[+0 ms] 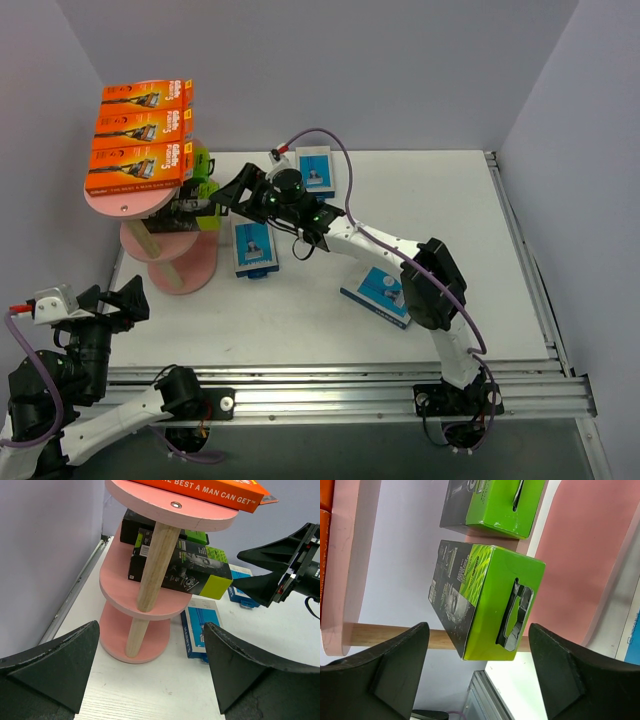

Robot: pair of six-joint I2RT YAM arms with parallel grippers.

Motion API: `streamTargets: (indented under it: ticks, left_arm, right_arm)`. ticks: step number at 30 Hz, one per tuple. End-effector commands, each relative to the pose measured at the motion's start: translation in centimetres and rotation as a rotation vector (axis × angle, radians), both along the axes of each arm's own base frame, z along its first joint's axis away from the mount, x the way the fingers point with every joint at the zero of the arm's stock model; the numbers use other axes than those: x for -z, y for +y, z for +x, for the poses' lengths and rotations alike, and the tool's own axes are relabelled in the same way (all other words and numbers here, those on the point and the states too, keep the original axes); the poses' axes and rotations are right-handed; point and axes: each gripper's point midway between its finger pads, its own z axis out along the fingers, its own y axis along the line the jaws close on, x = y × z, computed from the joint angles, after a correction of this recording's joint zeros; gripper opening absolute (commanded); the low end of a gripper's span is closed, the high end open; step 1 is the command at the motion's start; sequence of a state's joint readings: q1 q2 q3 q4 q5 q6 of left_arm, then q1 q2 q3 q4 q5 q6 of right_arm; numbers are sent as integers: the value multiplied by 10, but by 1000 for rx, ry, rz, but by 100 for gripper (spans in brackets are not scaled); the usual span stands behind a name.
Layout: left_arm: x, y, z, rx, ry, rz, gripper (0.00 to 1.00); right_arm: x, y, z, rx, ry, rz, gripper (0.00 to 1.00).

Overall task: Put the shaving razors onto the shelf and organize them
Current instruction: Place the shaving razor onto shelf

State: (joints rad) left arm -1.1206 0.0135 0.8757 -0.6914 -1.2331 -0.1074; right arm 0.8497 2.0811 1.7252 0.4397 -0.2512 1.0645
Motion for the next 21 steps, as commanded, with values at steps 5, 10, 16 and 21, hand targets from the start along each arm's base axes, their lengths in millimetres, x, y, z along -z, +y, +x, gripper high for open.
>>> streamTargets:
  ticks: [5,10,16,21]
  left_arm:
    - [-3,2,-1,22,-18,-21,94]
    - [-3,1,-1,24,-18,-19,94]
    - [-3,1,-1,24,-18,-19,94]
    - [-3,1,-1,24,-19,-21,94]
  right_arm:
    - [-52,-5,-7,-12,-94,85,73]
    - [-53,0,-10,-26,-100,89,71]
    - [-52,8,-10,-43,-97,100,69]
    - [-50,14,-9,-53,-96,104,68]
